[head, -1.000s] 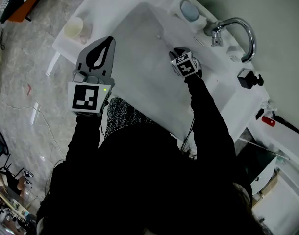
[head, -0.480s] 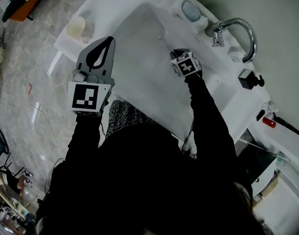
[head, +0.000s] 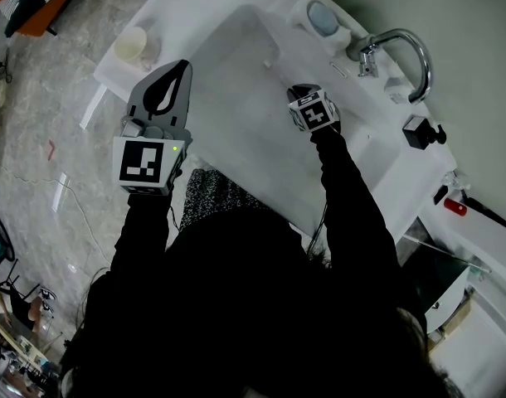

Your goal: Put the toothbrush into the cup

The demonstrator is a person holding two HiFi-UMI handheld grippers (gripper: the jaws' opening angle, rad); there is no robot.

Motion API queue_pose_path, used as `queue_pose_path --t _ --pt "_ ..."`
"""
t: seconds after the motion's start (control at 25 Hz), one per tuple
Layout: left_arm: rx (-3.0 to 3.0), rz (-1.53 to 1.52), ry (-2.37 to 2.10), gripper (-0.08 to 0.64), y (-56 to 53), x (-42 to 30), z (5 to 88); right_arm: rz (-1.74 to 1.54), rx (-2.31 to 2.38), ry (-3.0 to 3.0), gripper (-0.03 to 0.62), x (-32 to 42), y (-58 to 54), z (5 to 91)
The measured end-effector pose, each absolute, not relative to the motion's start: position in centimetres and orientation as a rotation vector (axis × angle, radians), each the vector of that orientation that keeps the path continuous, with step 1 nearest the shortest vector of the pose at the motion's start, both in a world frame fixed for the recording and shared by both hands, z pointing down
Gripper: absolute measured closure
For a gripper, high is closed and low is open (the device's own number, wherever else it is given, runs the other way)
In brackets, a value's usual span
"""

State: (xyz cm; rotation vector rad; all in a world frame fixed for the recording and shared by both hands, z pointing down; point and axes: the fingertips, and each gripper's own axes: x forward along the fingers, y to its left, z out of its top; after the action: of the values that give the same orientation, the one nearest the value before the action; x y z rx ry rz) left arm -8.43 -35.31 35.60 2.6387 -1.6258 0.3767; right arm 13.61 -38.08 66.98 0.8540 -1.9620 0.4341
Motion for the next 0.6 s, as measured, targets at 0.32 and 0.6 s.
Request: queue_pose_path --t 0.32,0.6 --pt "2.656 0.349 -1.619 0.552 -34.8 -8.2 34.8 0.400 0.930 -2.070 0.540 12.5 -38.4 62.0" --pt "2.680 0.318 -1.609 0.552 -34.3 -7.9 33.9 0.325 0.983 -2.162 0.540 11.3 -38.3 56.8"
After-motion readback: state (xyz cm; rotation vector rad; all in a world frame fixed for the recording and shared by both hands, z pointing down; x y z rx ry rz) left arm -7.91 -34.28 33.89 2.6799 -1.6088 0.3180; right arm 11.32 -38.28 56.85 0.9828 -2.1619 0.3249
